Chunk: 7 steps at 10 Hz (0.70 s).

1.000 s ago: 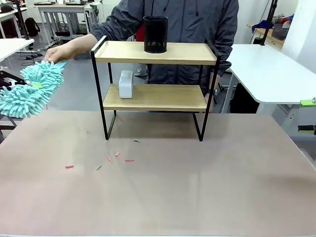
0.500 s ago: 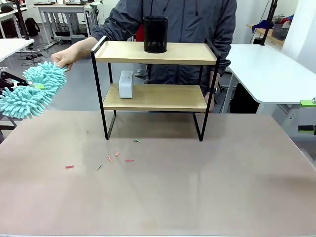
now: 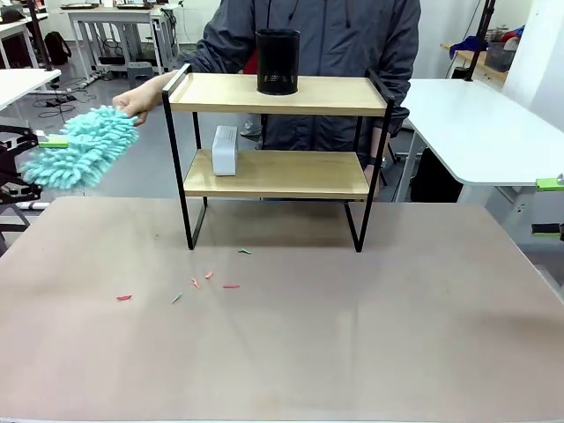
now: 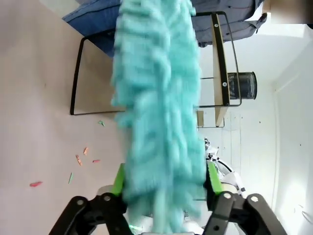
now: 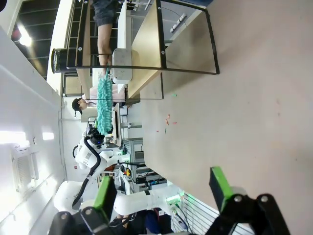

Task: Clean the shelf.
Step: Hand the Duster back to the human.

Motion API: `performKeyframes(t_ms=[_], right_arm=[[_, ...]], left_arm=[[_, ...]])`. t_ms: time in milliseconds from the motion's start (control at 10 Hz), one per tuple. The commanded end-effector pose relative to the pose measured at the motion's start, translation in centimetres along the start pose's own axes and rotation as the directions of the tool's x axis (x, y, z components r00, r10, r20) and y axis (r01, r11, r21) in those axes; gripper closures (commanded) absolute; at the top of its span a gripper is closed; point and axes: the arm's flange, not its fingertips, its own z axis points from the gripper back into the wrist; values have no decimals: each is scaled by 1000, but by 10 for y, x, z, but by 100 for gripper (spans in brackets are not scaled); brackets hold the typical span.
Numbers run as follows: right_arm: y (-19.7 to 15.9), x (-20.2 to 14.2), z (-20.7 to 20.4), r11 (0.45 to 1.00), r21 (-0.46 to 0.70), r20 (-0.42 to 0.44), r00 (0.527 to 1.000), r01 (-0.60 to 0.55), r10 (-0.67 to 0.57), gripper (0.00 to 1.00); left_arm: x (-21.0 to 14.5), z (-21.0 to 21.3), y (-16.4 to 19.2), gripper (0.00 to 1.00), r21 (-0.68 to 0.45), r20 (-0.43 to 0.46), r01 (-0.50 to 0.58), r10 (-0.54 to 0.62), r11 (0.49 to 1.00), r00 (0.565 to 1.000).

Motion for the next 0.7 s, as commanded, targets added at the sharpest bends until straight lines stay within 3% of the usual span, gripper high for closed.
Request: performKeyframes(t_ms=[0, 200, 500, 600], right_arm=[[2, -2, 1, 1000, 2, -9, 1000, -7, 7, 0], [2, -2, 1, 1000, 2, -9, 1000, -7, 7, 0], [2, -2, 1, 1000, 2, -9, 1000, -7, 7, 0], [2, -2, 1, 1000, 2, -9, 1000, -7, 7, 0]], left_arm=[[-8, -1, 16, 0, -28, -40, -34, 33, 999, 999], [-6, -22, 36, 0, -185, -131, -58, 34, 981, 991], [-17, -94, 79, 0, -158, -321, -151, 94, 976, 942], [-21, -52, 52, 0, -168, -187, -99, 67, 981, 980]])
